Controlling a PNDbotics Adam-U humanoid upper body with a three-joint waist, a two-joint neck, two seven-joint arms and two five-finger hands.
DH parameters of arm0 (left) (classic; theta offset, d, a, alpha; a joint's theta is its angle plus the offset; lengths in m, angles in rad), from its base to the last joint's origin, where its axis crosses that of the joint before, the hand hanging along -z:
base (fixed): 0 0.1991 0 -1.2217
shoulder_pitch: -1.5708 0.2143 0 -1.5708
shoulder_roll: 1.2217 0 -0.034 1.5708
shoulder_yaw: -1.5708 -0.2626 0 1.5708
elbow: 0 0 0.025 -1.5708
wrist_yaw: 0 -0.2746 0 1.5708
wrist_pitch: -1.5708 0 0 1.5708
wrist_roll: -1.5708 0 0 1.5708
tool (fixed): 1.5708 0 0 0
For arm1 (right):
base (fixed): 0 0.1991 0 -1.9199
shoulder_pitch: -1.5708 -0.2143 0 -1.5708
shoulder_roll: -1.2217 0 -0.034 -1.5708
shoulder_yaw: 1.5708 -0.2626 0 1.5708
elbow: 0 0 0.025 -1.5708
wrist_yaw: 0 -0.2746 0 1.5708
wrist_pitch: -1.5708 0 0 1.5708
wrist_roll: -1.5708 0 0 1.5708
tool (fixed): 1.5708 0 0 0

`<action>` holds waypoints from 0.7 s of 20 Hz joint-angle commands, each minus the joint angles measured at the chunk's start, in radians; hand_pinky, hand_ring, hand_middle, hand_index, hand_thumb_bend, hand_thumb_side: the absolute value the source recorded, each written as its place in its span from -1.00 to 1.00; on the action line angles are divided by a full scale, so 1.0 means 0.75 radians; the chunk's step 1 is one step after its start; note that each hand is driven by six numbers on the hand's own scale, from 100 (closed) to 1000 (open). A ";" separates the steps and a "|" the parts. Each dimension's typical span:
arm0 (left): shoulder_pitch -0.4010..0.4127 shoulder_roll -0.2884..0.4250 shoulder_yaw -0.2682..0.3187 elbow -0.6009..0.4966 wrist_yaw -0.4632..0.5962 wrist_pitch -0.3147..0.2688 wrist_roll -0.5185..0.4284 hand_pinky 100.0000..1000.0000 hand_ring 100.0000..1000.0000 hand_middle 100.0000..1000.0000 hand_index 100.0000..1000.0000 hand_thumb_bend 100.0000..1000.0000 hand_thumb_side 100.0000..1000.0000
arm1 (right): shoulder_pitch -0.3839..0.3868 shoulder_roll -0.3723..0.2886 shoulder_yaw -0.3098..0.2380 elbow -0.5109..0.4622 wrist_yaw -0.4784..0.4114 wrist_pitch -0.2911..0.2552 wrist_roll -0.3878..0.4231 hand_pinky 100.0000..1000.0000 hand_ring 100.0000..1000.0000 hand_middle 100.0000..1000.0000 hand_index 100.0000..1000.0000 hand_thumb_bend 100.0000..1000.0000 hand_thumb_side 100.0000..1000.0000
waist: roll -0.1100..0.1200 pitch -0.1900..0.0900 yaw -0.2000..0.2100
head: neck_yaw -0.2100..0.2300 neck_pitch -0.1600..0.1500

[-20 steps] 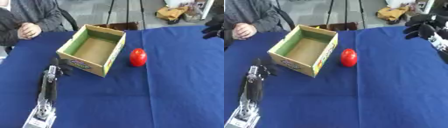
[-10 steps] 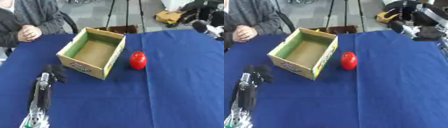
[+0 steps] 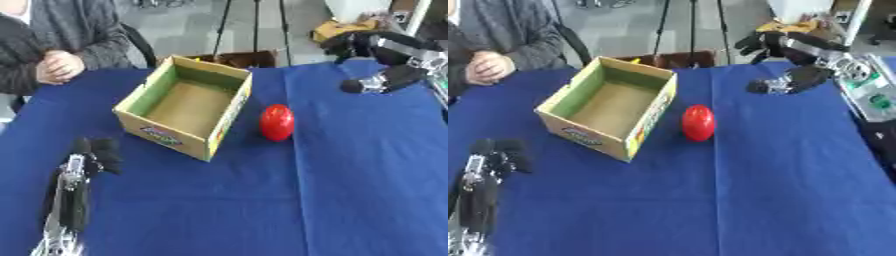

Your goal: Pick up objects on the table and place them in the box.

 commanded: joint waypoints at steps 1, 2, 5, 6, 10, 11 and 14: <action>-0.023 0.022 -0.002 -0.025 0.006 -0.001 -0.010 -0.13 0.03 0.10 0.32 -0.46 1.00 | -0.051 -0.001 -0.001 0.043 0.117 -0.105 0.050 0.60 0.83 0.78 0.82 0.23 0.12 | -0.006 -0.014 0.008 | -0.031 -0.021; -0.024 0.022 -0.004 -0.025 0.006 -0.001 -0.011 -0.13 0.03 0.10 0.32 -0.47 1.00 | -0.060 0.007 0.000 0.060 0.153 -0.125 0.049 0.60 0.83 0.78 0.81 0.20 0.10 | -0.007 -0.012 0.014 | -0.040 -0.024; -0.030 0.020 -0.012 -0.026 0.009 0.000 -0.021 -0.13 0.03 0.10 0.32 -0.47 1.00 | -0.087 0.034 0.001 0.122 0.256 -0.173 0.034 0.60 0.83 0.78 0.81 0.21 0.15 | -0.006 -0.009 0.035 | -0.071 -0.033; -0.033 0.019 -0.015 -0.027 0.010 0.000 -0.025 -0.13 0.03 0.10 0.32 -0.47 1.00 | -0.094 0.041 0.000 0.141 0.287 -0.188 0.025 0.60 0.83 0.79 0.81 0.20 0.15 | -0.005 -0.007 0.043 | -0.080 -0.035; -0.043 0.014 -0.022 -0.032 0.012 0.003 -0.035 -0.13 0.02 0.10 0.32 -0.47 1.00 | -0.116 0.063 -0.002 0.207 0.397 -0.236 -0.018 0.59 0.81 0.78 0.80 0.20 0.17 | -0.002 0.001 0.076 | -0.122 -0.046; -0.044 0.012 -0.024 -0.033 0.014 0.003 -0.037 -0.13 0.02 0.10 0.32 -0.47 1.00 | -0.121 0.068 -0.004 0.222 0.424 -0.245 -0.030 0.59 0.80 0.78 0.80 0.20 0.18 | -0.001 0.003 0.083 | -0.134 -0.051; -0.052 0.006 -0.029 -0.035 0.019 0.003 -0.044 -0.13 0.02 0.10 0.32 -0.48 1.00 | -0.128 0.079 -0.007 0.262 0.500 -0.265 -0.066 0.58 0.80 0.78 0.79 0.20 0.20 | 0.003 0.010 0.103 | -0.162 -0.063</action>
